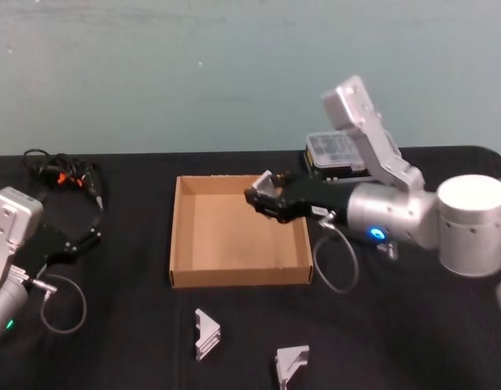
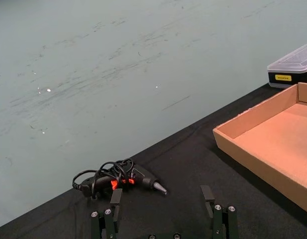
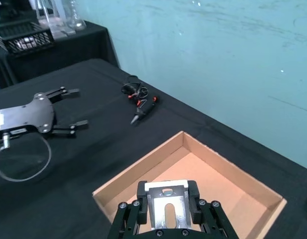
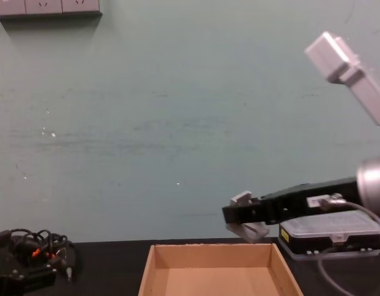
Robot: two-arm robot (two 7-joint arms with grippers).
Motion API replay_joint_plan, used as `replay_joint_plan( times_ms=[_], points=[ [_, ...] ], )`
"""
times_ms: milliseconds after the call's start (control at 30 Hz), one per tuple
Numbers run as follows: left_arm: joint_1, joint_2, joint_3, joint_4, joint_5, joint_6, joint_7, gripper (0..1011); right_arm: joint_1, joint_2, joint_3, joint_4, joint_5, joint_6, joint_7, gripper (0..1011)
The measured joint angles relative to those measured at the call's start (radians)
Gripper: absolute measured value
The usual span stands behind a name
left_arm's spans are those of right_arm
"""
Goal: Use one hand to pick up the angle iron from the table and place it into the box.
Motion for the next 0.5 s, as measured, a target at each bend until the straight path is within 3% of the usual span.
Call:
replay_joint_plan(
  times_ms=[300, 500],
  points=[
    [0.000, 0.000, 0.000, 0.000, 0.000, 0.000, 0.000, 1000, 0.126, -0.084, -0.060, 0.161, -0.039, 0.051, 0.013, 473],
    [0.000, 0.000, 0.000, 0.000, 0.000, 0.000, 0.000, 1000, 0.209, -0.165, -0.096, 0.316, -0.063, 0.089, 0.026, 473]
  ],
)
